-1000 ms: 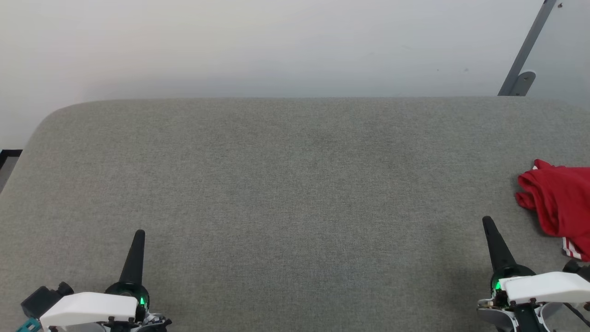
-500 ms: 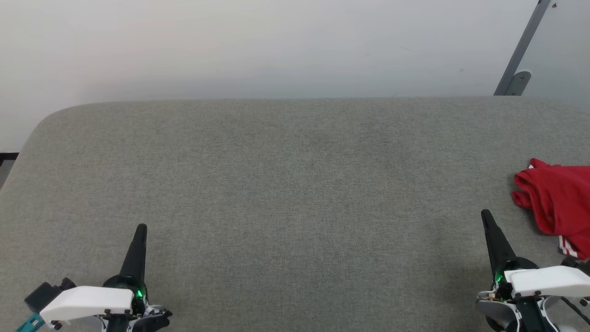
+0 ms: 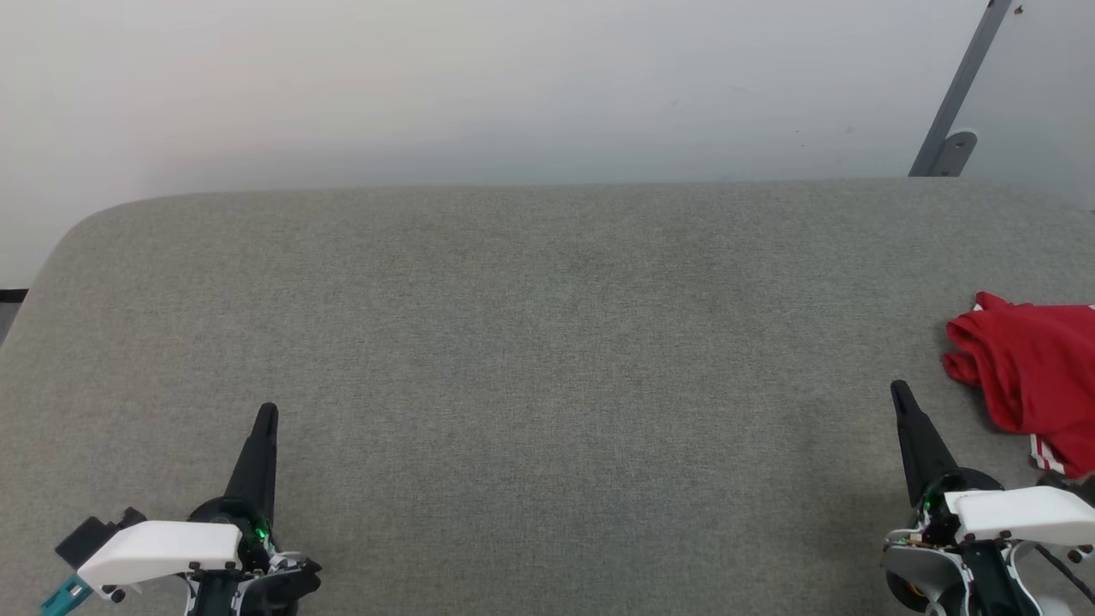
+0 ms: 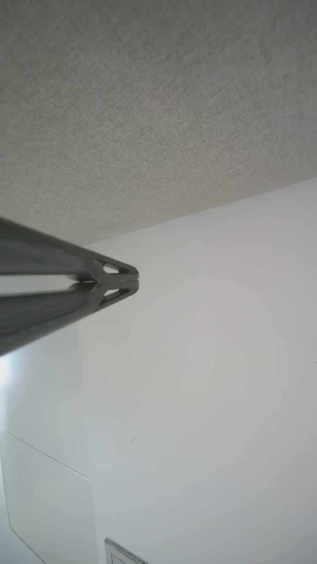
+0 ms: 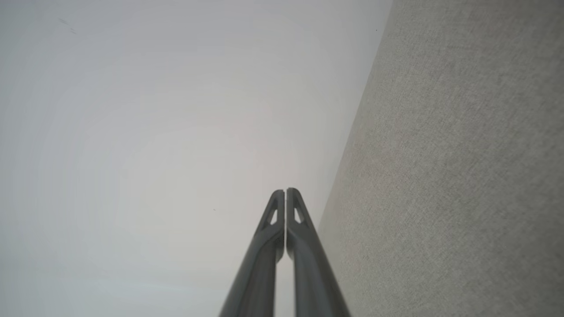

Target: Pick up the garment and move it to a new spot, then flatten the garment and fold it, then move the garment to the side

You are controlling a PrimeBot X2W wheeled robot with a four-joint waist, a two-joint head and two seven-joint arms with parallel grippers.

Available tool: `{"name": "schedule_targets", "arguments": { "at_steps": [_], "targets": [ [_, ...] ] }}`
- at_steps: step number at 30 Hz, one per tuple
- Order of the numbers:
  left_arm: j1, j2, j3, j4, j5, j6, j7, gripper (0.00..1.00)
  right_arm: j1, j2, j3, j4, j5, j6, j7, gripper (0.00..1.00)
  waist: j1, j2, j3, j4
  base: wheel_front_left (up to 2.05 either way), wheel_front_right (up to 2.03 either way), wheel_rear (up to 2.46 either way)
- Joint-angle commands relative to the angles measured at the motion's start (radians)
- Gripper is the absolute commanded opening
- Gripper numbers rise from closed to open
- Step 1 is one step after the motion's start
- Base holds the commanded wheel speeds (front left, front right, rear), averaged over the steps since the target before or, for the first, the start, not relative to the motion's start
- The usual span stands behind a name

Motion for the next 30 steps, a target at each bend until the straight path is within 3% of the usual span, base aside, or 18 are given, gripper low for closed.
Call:
{"name": "schedule_targets", "arguments": {
  "at_steps": [1,14,30],
  "targets": [
    [-0.018,-0.001,0.007,0.003,-0.017,0.0,0.006,0.0,-0.014,-0.002,-0.001,0.002,0.021,0.0,0.006,0.0,0.0,0.0,0.0,-0.001,0.0,0.0,0.0],
    [-0.041,-0.013,0.017,0.018,-0.086,0.0,0.032,0.0,-0.03,-0.001,-0.003,0.017,0.103,0.0,0.021,0.0,0.0,0.0,-0.003,-0.01,0.0,0.0,0.0],
    [-0.038,-0.016,0.02,0.018,-0.079,0.0,0.034,0.0,-0.029,0.001,-0.005,0.017,0.097,0.0,0.023,0.0,0.0,0.0,-0.003,-0.01,0.0,0.0,0.0]
  ]
}}
